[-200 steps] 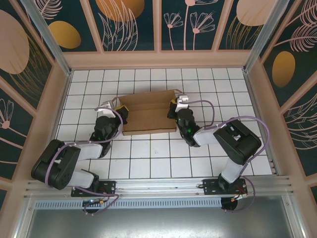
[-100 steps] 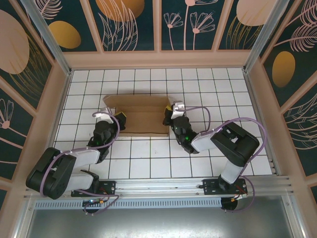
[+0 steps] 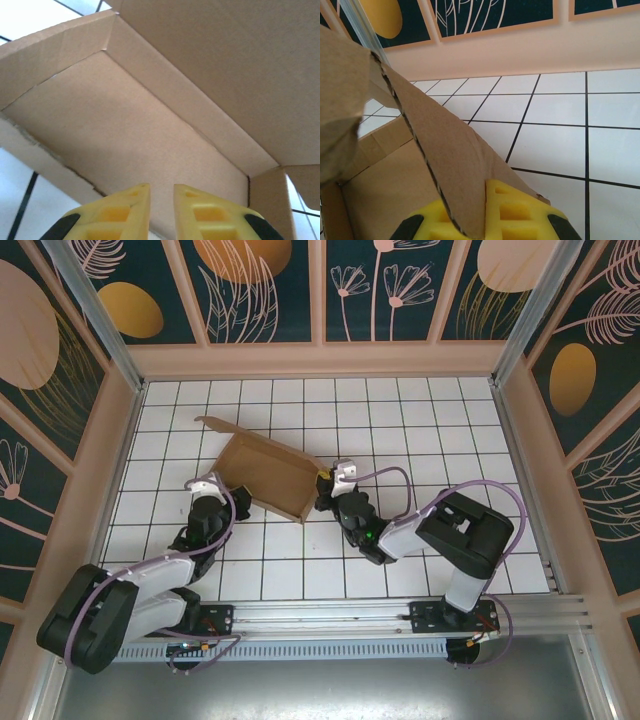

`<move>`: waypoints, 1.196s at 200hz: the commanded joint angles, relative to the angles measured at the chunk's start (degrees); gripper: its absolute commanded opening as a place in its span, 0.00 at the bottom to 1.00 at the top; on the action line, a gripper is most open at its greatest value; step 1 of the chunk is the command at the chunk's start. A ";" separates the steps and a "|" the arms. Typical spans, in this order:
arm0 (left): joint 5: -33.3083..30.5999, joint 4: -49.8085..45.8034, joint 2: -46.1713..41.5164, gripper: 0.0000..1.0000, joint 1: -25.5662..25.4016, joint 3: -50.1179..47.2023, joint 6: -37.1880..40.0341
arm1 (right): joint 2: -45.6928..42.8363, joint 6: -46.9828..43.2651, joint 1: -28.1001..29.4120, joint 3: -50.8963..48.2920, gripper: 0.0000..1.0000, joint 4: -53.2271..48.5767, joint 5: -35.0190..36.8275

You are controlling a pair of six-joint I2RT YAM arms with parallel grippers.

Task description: Fold the paper box

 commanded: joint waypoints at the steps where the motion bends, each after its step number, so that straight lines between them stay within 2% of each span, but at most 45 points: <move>1: -1.32 -1.18 -0.29 0.18 -0.09 -0.71 -0.57 | 2.34 0.61 1.01 -1.31 0.05 -7.02 1.48; 36: 3.61 5.05 4.08 0.13 -0.10 0.11 -0.12 | 1.91 -5.15 -0.14 -0.27 0.08 -5.89 1.20; 86: 6.76 12.45 9.22 0.13 -0.35 2.46 -1.46 | 1.67 -7.80 -6.47 2.05 0.09 -7.11 -4.71; 151: 7.54 18.32 17.20 0.17 -3.33 9.31 -0.96 | 2.49 -7.19 -16.47 10.39 0.10 -14.62 -18.23; 202: 8.02 22.44 20.47 0.17 -4.00 9.94 -2.37 | 3.85 -3.49 -17.18 14.65 0.10 -21.39 -22.73; 239: 8.35 24.31 21.22 0.15 -4.01 8.52 -3.15 | 4.35 -0.80 -14.93 10.05 0.10 -16.06 -20.64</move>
